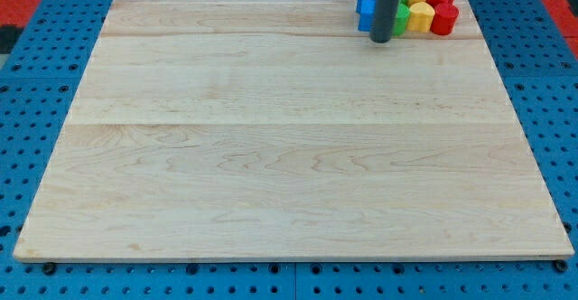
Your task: Push the group of blocks left a bit
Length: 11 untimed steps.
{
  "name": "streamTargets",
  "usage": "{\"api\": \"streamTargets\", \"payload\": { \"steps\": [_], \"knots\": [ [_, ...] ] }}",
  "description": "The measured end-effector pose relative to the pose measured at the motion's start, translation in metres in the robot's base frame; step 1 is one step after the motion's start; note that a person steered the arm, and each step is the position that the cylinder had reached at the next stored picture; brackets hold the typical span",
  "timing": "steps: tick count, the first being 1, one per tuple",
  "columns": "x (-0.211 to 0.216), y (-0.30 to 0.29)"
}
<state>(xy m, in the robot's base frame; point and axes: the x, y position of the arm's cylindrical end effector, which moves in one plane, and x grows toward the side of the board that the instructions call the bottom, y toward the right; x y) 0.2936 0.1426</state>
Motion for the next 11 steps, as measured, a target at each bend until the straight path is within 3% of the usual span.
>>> {"api": "streamTargets", "payload": {
  "steps": [2, 3, 4, 6, 11],
  "knots": [
    [0.014, 0.111],
    [-0.015, 0.161],
    [-0.094, 0.166],
    [-0.102, 0.162],
    [-0.081, 0.055]
  ]
}}
